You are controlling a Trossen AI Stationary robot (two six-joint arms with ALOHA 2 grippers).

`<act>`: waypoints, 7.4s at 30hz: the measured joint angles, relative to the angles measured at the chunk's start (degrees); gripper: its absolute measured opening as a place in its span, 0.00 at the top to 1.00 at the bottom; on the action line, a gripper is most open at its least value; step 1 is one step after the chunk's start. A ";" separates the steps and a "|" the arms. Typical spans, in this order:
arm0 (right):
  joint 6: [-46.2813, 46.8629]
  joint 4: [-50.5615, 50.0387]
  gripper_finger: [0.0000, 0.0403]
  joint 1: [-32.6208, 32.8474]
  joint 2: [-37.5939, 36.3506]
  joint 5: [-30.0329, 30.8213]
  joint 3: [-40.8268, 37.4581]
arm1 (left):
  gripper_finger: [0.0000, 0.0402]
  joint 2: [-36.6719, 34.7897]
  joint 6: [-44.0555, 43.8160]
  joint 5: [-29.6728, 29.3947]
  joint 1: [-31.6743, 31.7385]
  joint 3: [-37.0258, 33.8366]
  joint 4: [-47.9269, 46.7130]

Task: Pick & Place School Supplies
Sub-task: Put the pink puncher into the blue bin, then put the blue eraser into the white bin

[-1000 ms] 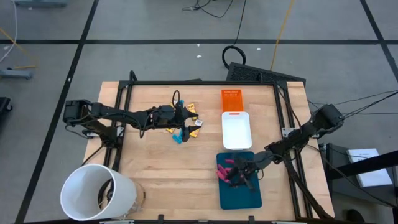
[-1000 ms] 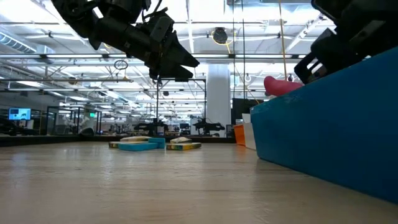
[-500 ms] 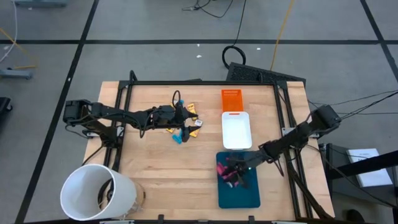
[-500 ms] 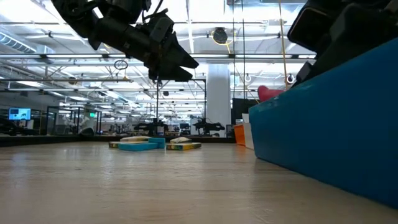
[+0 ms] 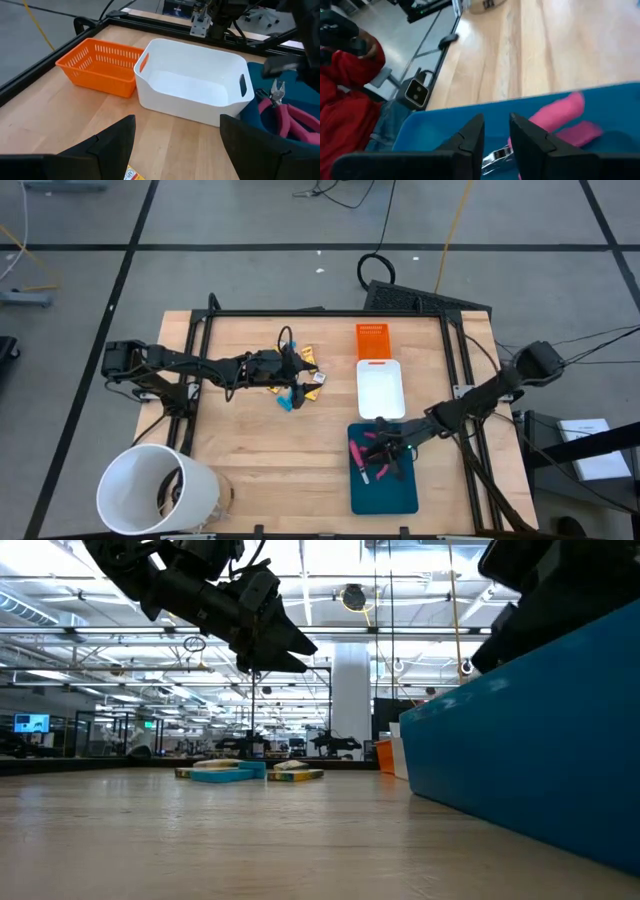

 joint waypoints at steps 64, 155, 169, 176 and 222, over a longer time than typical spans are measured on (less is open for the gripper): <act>-34.39 1.87 0.58 -8.77 -28.00 22.00 -7.15 | 0.27 11.71 16.23 -0.07 5.38 0.00 -19.76; -26.78 38.52 0.43 -21.87 6.89 11.38 -0.31 | 0.91 9.06 6.95 11.10 -2.61 2.04 33.01; -26.82 36.82 0.54 -22.20 6.88 8.63 -0.31 | 0.91 14.64 6.74 11.25 -3.06 7.30 32.27; -28.00 36.54 0.62 -22.20 6.87 8.63 -0.31 | 0.90 14.40 7.30 11.84 -3.06 7.30 31.96; -30.87 12.85 0.92 -22.20 -6.45 8.76 -0.37 | 0.33 6.45 11.28 3.02 -4.37 7.19 14.96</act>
